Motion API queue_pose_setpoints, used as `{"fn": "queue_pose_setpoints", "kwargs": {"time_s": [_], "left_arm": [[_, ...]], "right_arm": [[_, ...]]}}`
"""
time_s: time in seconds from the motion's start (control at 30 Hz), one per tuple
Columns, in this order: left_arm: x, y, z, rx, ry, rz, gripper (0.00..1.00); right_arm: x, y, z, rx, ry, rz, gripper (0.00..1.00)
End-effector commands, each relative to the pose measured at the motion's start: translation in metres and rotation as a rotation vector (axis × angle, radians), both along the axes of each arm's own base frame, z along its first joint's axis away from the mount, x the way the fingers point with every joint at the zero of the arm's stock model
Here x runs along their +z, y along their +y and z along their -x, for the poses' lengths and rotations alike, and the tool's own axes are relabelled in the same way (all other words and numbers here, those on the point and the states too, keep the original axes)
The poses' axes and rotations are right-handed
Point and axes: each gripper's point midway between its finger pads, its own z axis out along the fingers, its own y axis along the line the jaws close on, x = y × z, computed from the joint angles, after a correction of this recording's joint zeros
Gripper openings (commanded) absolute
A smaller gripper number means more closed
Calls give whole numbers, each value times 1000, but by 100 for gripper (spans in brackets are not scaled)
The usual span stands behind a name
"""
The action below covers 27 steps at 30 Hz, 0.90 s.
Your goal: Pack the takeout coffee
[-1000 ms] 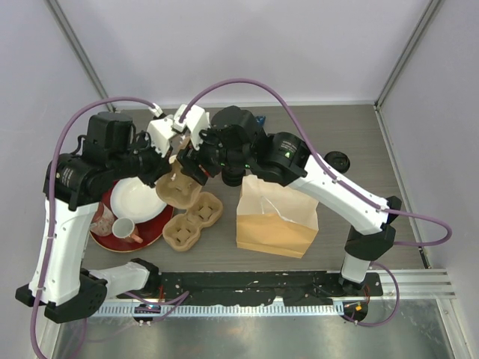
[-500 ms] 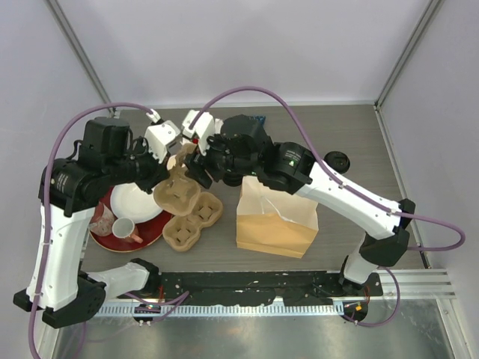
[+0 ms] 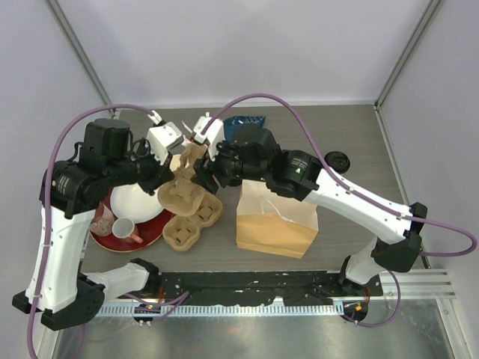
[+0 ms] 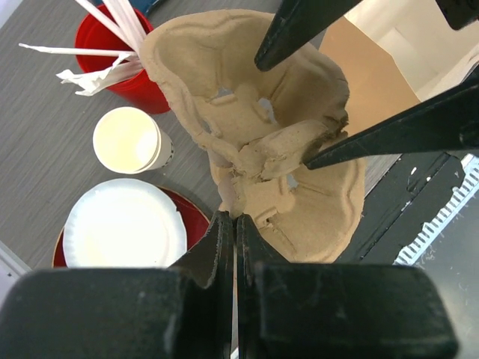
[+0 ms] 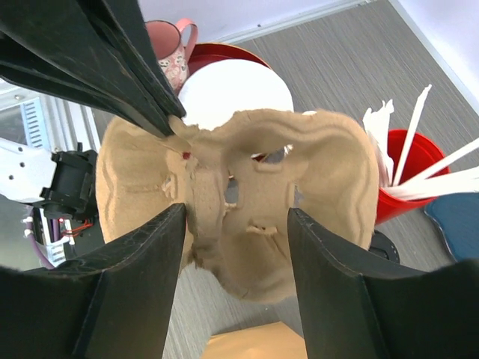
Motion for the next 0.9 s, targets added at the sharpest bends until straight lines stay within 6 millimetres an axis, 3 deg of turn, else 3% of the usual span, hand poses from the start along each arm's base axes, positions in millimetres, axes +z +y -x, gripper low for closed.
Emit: {"fn": "queue_pose_setpoints", "kwargs": {"time_s": [0.0, 0.23, 0.33, 0.47, 0.63, 0.73, 0.77, 0.87], "left_arm": [[0, -8, 2, -22, 22, 33, 0], [6, -6, 1, -25, -8, 33, 0], [6, -7, 0, -24, -12, 34, 0], [6, -6, -2, -21, -14, 31, 0], [4, -8, -8, -12, -12, 23, 1], [10, -10, -12, -4, -29, 40, 26], [13, -10, -13, 1, -33, 49, 48], [29, -12, -15, 9, -83, 85, 73]], "right_arm": [[36, 16, 4, 61, -37, -107, 61], [26, 18, -2, 39, -27, -64, 55], [25, 15, -4, 17, -24, -52, 46], [25, 10, -6, -15, -5, -50, 19], [29, -2, -15, -126, 14, -51, 1], [35, -15, -22, -217, 35, -66, 1], [40, -22, -23, -244, 33, -77, 1], [47, -44, -31, -357, 25, -90, 1]]}}
